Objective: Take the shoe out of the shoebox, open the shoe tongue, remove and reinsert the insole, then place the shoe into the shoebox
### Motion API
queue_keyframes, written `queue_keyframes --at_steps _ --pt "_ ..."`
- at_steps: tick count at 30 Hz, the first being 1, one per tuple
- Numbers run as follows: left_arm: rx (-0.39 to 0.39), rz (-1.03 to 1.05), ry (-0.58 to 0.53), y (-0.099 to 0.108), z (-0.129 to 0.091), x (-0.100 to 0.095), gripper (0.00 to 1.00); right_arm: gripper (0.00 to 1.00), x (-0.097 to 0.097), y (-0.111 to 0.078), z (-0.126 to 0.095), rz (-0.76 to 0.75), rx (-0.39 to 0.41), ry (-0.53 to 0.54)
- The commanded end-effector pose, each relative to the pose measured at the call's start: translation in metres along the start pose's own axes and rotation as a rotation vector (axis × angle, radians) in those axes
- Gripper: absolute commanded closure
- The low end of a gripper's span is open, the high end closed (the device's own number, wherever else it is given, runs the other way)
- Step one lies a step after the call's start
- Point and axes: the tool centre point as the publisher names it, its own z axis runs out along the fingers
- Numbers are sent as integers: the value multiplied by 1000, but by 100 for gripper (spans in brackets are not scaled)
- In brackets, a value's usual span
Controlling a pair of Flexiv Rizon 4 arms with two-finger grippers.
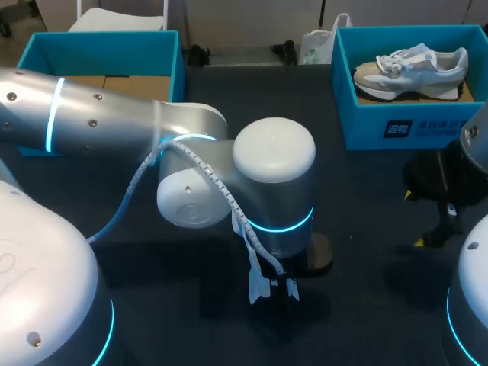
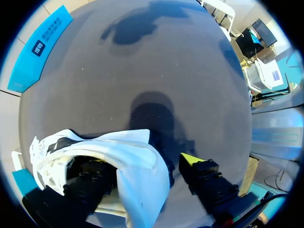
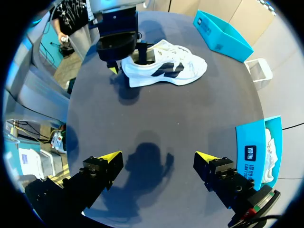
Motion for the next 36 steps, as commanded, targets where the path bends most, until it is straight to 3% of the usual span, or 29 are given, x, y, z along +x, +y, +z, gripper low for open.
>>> queue_keyframes --at_steps 1,2,13,20,27,36 --pt "4 -8 -6 2 1 0 89 0 1 0 0 0 0 -2" --pt "5 -10 -7 2 0 0 100 0 1 0 0 0 0 -2" --pt "-1 -5 9 6 -1 -3 100 0 1 0 0 0 0 -2" --pt "12 8 39 16 -18 -12 100 0 1 0 0 0 0 -2" --pt "24 70 78 31 -61 -22 100 0 1 0 0 0 0 -2" --pt "-6 156 81 46 -139 -36 100 0 1 0 0 0 0 -2"
